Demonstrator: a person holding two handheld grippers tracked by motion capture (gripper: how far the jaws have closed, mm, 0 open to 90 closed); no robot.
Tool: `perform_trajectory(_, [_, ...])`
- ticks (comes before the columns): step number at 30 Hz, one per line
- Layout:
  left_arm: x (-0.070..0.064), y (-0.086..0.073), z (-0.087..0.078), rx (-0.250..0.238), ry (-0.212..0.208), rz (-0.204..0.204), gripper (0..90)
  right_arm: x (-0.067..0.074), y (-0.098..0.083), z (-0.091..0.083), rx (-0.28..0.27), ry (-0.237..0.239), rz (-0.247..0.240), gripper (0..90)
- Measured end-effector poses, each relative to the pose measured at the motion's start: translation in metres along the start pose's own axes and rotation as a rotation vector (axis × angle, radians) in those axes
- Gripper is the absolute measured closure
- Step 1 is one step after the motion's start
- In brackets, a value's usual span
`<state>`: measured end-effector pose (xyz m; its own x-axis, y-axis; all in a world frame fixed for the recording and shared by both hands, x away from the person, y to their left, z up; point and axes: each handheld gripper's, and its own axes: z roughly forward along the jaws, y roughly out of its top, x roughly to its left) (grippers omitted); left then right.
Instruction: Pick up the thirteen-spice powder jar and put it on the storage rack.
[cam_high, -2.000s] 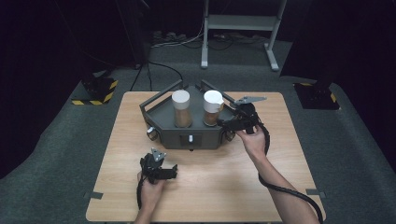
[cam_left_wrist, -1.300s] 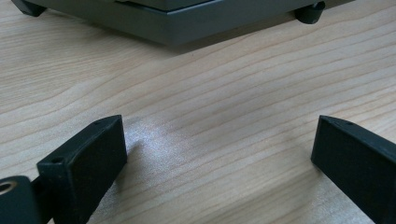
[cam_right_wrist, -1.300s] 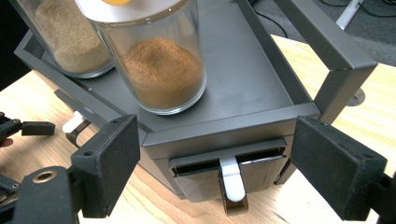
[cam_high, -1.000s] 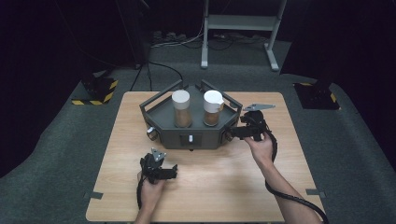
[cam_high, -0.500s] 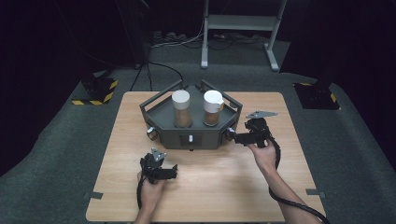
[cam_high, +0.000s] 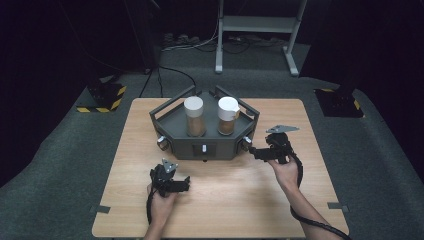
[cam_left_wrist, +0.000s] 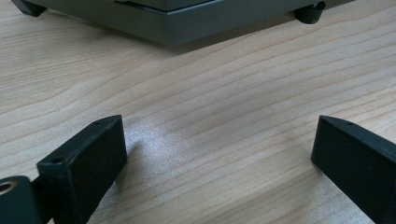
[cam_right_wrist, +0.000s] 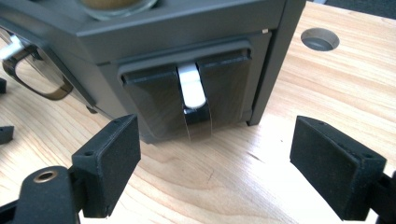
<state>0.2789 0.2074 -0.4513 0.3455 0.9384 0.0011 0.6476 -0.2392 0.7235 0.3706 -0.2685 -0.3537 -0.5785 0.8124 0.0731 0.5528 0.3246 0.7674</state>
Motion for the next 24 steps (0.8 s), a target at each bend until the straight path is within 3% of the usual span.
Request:
perform_trajectory(17, [0.000,0.000,0.000,0.000,0.000,0.000,3.3,0.000,-0.031,0.006,0.031,-0.033,0.041,16.0])
perform_trajectory(24, [0.000,0.000,0.000,-0.001,0.001,0.000,3.3,0.002,-0.041,0.010,0.049,-0.048,0.037,16.1])
